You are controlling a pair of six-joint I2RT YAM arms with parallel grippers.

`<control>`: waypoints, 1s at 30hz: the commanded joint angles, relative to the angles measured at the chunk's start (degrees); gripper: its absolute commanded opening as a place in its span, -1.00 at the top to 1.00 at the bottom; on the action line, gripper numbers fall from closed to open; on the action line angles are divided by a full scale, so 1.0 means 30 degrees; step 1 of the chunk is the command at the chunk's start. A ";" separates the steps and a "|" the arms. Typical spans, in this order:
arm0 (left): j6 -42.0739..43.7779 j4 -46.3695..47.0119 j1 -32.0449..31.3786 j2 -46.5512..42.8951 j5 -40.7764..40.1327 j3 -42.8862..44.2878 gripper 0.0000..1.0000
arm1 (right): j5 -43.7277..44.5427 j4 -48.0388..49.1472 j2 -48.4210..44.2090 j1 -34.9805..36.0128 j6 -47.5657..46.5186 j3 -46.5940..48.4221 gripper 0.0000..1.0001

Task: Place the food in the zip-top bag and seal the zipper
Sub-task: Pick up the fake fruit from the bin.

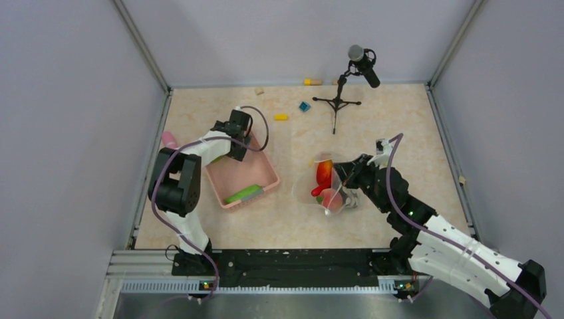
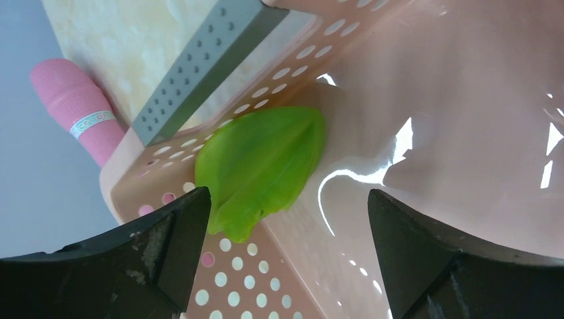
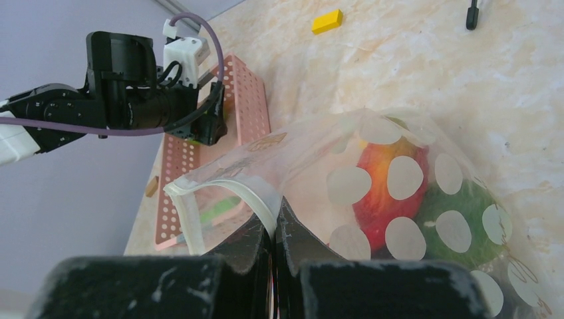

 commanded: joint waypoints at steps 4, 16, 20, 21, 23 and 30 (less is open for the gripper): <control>0.0073 0.0619 0.0069 0.0356 -0.2475 0.1331 -0.86 | -0.0345 0.0637 -0.0091 -0.0355 -0.0680 0.0174 1.00; -0.0054 0.0493 0.0441 0.1952 -0.2040 0.1562 -0.85 | -0.0461 0.0712 -0.0256 -0.0413 -0.0541 -0.0109 1.00; -0.0188 0.0441 0.0463 0.2478 -0.2028 0.1681 -0.78 | -0.0470 0.0702 -0.0253 -0.0416 -0.0490 -0.0120 1.00; -0.0268 0.0403 0.0462 0.2616 -0.1937 0.1729 -0.75 | -0.0437 0.0695 -0.0263 -0.0416 -0.0475 -0.0128 1.00; -0.0543 0.0309 0.0471 0.2789 -0.1743 0.1767 -0.67 | -0.0371 0.0722 -0.0230 -0.0419 -0.0421 -0.0141 1.00; -0.1489 -0.0724 0.0435 0.3094 -0.1498 0.2175 -0.26 | -0.0219 0.0694 -0.0080 -0.0416 -0.0405 -0.0091 1.00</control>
